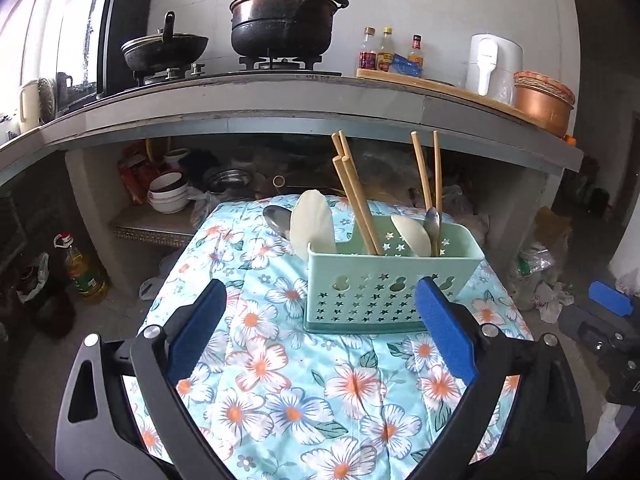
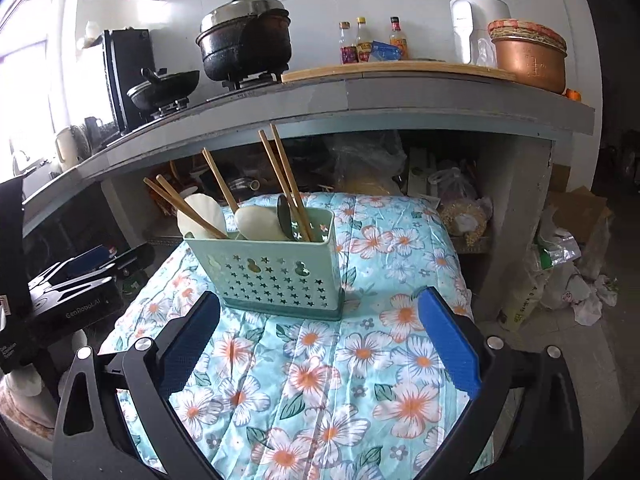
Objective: Organize utensils
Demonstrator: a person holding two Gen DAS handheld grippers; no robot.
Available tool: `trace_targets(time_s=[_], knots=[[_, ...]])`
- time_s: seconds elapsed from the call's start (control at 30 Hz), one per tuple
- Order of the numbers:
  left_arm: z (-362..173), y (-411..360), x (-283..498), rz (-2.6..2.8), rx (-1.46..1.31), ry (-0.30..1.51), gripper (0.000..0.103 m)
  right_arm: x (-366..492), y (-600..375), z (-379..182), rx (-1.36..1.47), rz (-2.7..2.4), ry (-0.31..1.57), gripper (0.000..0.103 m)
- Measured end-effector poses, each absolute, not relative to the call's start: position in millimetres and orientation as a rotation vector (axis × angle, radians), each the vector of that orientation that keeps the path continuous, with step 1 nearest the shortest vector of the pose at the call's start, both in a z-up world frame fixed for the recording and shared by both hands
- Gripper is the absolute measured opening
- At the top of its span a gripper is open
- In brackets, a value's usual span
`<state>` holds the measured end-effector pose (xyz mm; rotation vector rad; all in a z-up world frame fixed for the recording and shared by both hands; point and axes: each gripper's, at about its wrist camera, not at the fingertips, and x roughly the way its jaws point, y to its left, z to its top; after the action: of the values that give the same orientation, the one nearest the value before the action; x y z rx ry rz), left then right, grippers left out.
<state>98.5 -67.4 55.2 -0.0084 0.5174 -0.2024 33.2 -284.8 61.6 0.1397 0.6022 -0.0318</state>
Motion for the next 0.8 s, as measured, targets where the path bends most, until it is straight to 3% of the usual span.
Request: trace_targets(time_s=[0.8], knots=[[27,-71,118,-0.198,-0.011,0.703,0.092,56,-282,51,0.106,-0.12,0.711,0.097]])
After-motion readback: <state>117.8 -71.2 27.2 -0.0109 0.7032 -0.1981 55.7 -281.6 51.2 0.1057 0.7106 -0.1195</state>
